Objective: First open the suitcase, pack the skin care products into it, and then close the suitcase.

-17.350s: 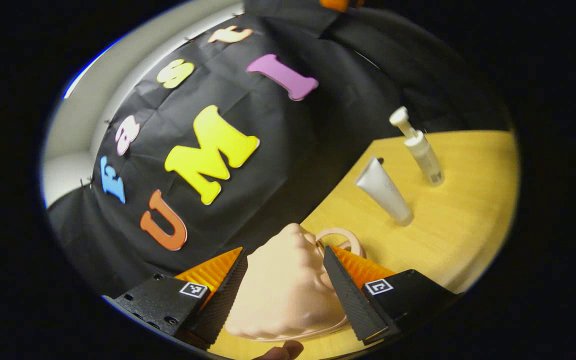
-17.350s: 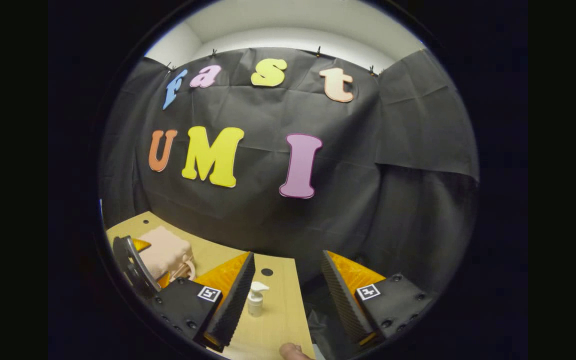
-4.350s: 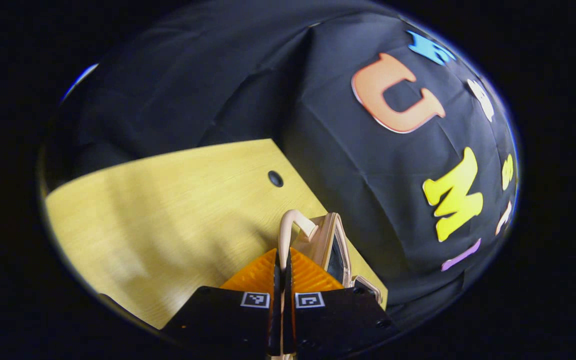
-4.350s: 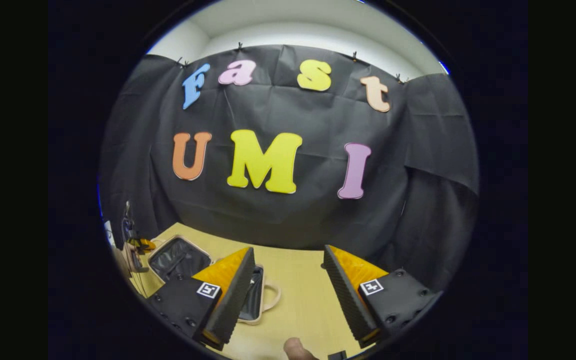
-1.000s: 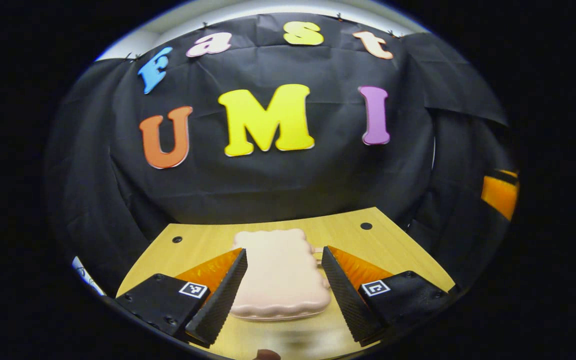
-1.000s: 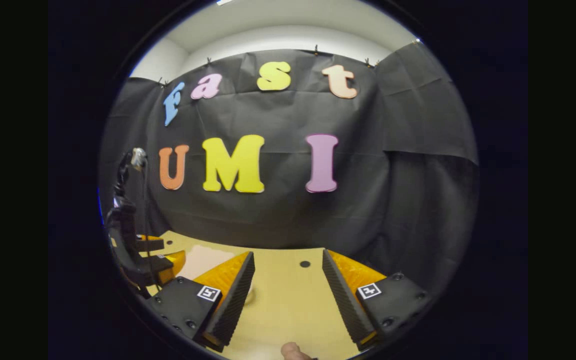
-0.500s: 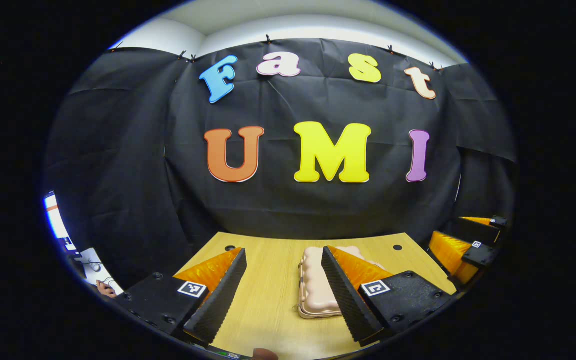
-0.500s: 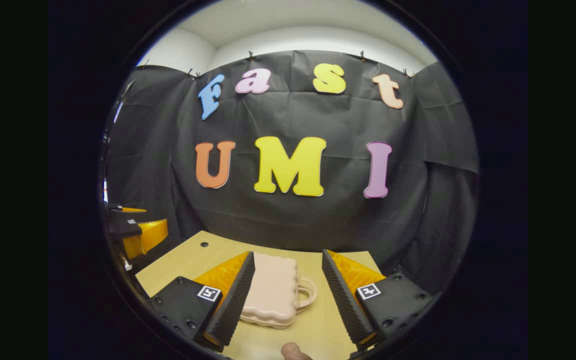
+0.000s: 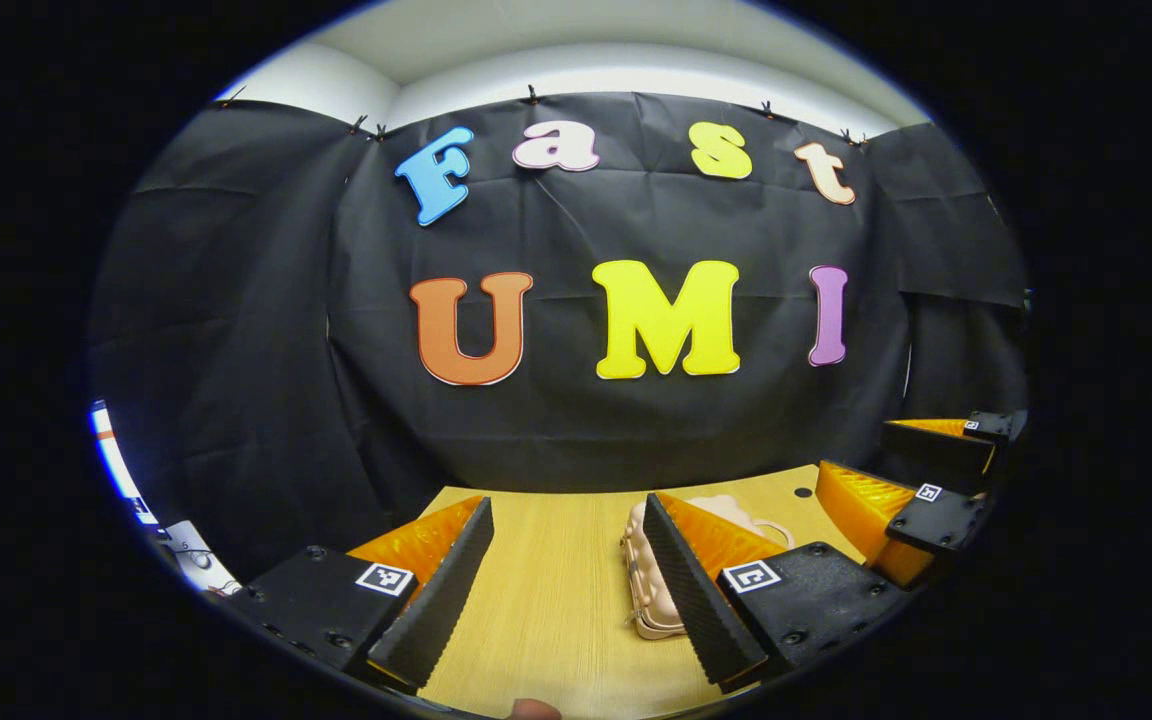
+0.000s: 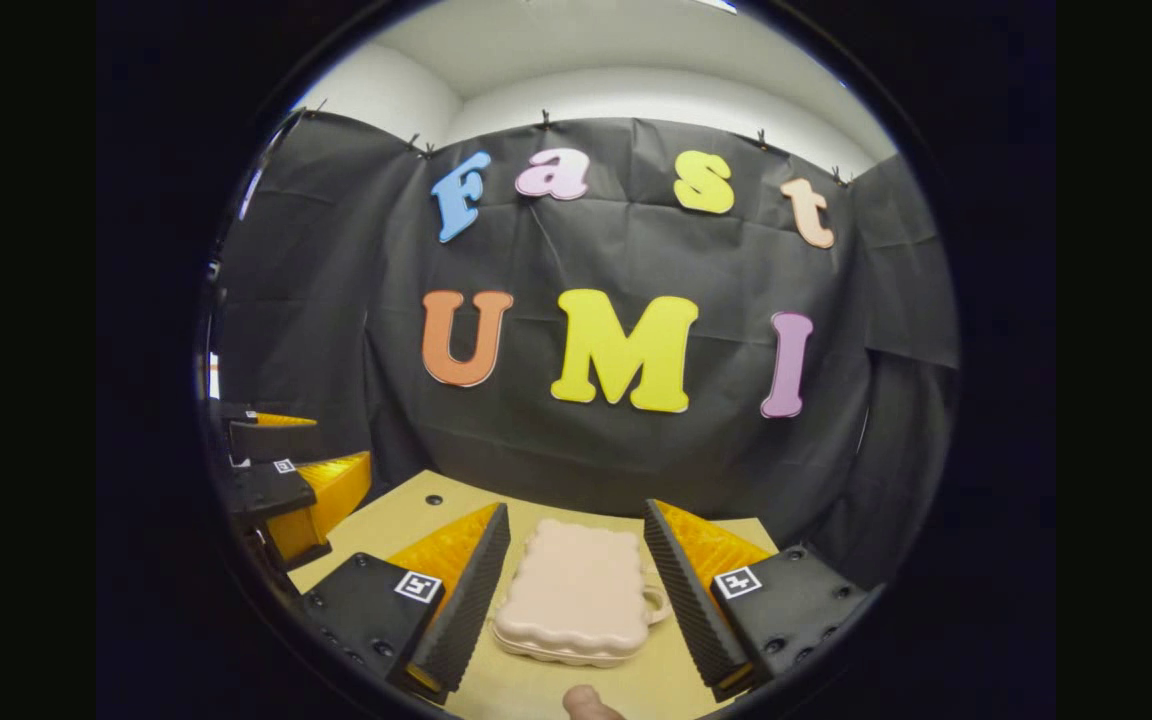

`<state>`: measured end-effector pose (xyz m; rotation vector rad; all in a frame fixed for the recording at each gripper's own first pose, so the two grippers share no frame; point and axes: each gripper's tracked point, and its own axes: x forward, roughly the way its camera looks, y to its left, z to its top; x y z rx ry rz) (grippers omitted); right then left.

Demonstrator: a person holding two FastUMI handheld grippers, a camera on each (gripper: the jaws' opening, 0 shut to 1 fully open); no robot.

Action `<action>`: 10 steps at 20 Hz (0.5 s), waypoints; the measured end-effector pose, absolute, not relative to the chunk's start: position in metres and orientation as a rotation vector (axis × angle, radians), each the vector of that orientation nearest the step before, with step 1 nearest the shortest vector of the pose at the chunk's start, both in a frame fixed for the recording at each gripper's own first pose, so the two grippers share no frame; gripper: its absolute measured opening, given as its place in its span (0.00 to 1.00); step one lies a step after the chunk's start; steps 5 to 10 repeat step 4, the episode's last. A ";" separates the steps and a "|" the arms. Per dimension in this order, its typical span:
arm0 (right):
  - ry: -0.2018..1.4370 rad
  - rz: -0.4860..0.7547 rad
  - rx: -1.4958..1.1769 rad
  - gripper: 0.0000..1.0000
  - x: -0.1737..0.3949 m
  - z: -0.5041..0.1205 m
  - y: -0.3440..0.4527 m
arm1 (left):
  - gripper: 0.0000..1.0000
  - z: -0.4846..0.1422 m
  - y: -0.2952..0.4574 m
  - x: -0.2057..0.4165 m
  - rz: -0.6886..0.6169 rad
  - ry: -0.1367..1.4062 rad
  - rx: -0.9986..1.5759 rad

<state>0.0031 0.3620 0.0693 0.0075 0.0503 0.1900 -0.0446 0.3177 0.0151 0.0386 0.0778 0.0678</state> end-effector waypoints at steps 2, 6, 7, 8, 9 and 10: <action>0.040 0.195 -0.005 0.80 0.002 0.074 0.370 | 0.96 0.011 0.323 -0.045 0.067 0.081 0.033; 0.043 0.202 -0.020 0.79 0.001 0.073 0.379 | 0.96 0.010 0.322 -0.045 0.061 0.084 0.018; 0.043 0.202 -0.020 0.79 0.001 0.073 0.379 | 0.96 0.010 0.322 -0.045 0.061 0.084 0.018; 0.043 0.202 -0.020 0.79 0.001 0.073 0.379 | 0.96 0.010 0.322 -0.045 0.061 0.084 0.018; 0.043 0.202 -0.020 0.79 0.001 0.073 0.379 | 0.96 0.010 0.322 -0.045 0.061 0.084 0.018; 0.043 0.202 -0.020 0.79 0.001 0.073 0.379 | 0.96 0.010 0.322 -0.045 0.061 0.084 0.018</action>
